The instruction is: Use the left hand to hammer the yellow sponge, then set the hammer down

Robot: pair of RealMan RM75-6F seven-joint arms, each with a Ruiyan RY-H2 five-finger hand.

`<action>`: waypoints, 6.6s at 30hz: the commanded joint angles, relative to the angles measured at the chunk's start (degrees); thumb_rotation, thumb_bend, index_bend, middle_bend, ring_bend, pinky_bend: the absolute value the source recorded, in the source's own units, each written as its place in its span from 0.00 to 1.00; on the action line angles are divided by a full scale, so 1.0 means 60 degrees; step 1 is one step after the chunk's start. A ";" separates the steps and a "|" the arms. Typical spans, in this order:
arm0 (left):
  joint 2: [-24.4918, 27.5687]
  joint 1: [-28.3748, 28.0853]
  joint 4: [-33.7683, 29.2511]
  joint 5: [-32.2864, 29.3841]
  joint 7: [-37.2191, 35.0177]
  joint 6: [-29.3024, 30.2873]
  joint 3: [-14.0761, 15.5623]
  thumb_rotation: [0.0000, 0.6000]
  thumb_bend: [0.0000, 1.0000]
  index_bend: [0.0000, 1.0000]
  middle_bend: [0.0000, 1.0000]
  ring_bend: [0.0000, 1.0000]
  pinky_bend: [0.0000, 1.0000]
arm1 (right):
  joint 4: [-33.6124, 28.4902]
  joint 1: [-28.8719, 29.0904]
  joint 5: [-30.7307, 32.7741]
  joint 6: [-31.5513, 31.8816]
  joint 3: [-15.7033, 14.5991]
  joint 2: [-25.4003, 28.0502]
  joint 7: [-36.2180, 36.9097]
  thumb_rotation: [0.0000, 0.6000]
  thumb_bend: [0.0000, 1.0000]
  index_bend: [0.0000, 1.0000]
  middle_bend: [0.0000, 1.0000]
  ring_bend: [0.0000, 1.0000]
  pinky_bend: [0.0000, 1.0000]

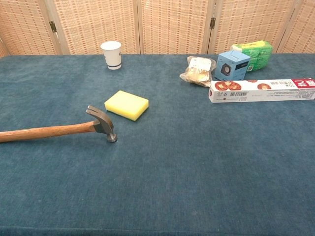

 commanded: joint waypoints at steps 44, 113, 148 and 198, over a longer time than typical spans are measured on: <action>-0.2689 -0.4365 0.0757 -0.4256 0.4049 -0.4225 -0.0307 1.00 0.36 0.30 0.31 0.27 0.25 | 0.0325 -0.0198 0.0240 0.0046 -0.0047 0.0001 0.0392 1.00 0.19 0.21 0.23 0.12 0.12; -0.3938 -0.4389 0.2106 -0.3169 0.2364 -0.3218 -0.0143 1.00 0.73 0.64 0.64 0.62 0.52 | 0.0412 -0.0400 0.0387 0.0083 -0.0055 -0.0017 0.0433 1.00 0.19 0.21 0.24 0.12 0.12; -0.4469 -0.5786 0.5310 -0.0477 -0.2625 -0.3612 -0.1222 1.00 0.74 0.77 0.85 0.83 0.90 | 0.0068 -0.0458 0.0536 -0.0072 -0.0037 0.0106 0.0079 1.00 0.19 0.21 0.26 0.12 0.12; -0.4455 -0.6628 0.5635 -0.2913 -0.0799 -0.5901 -0.1547 1.00 0.74 0.77 0.85 0.85 0.90 | 0.0450 -0.0474 0.0731 -0.0280 0.0004 -0.0059 0.0390 1.00 0.19 0.21 0.26 0.12 0.12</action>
